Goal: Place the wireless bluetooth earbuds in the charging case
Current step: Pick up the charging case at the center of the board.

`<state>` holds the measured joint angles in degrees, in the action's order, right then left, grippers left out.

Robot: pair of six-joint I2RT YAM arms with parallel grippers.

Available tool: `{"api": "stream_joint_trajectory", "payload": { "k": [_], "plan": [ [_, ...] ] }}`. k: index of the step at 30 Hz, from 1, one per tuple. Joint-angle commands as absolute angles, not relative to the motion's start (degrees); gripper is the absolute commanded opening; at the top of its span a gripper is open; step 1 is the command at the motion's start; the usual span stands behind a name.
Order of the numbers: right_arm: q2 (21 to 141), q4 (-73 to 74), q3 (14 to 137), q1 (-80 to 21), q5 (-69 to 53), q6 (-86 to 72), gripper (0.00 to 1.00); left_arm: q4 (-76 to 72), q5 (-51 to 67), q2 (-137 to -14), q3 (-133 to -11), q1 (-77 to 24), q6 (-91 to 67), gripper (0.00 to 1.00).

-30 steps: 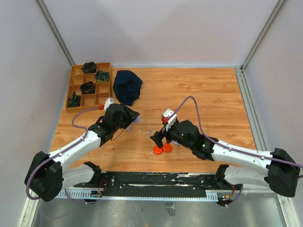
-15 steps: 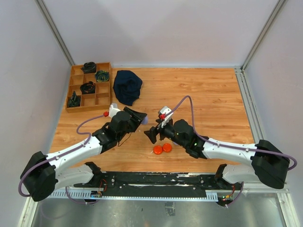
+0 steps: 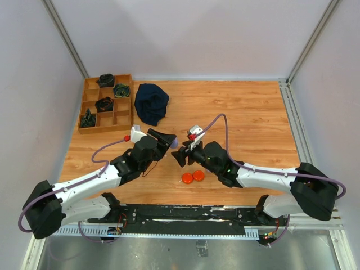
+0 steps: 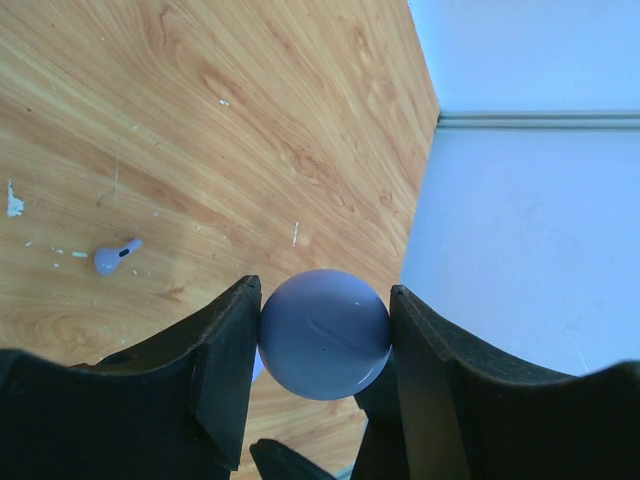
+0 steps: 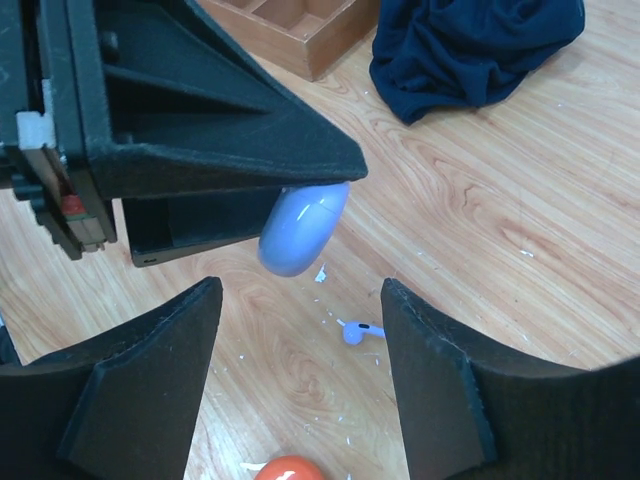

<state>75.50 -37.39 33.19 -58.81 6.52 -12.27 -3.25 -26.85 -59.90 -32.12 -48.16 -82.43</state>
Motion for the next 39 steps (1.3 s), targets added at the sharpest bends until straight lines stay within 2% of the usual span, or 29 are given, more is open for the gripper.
{"api": "stream_joint_trajectory", "payload": {
  "k": [1,32,36,39],
  "plan": [
    [75.59,-41.01,34.69,-57.45,7.18,-13.09,0.66,-5.13,-30.06,-58.83,-32.01,-49.53,-82.87,0.38],
    [76.36,-42.06,35.55,-54.43,5.3,-17.29,0.49,-6.27,-36.99,-59.24,-33.07,-55.12,-79.95,0.38],
    [75.91,-41.84,35.78,-53.77,4.35,-18.79,0.5,-7.02,-38.78,-59.01,-32.78,-56.25,-79.37,0.38],
    [75.52,-41.18,36.35,-53.54,3.43,-19.51,0.56,-7.48,-39.67,-59.09,-32.57,-56.7,-79.37,0.39]
  ]
}}
